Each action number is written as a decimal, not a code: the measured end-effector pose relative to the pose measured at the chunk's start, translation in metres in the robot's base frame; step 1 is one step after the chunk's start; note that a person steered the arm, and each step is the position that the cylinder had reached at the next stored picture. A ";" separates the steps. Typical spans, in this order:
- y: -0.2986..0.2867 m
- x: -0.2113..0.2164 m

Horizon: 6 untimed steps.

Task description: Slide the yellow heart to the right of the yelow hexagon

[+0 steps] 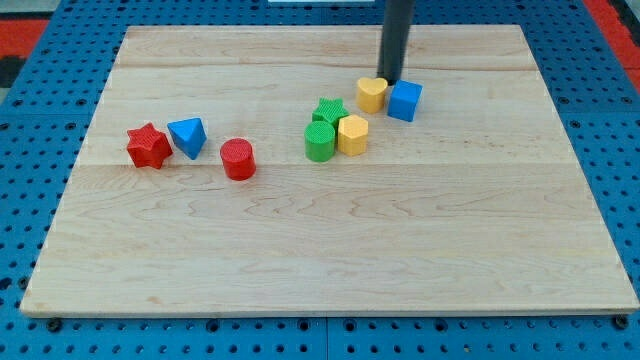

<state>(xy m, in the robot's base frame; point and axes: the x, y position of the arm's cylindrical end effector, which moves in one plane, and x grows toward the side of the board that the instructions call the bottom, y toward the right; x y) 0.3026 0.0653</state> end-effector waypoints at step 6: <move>0.018 0.053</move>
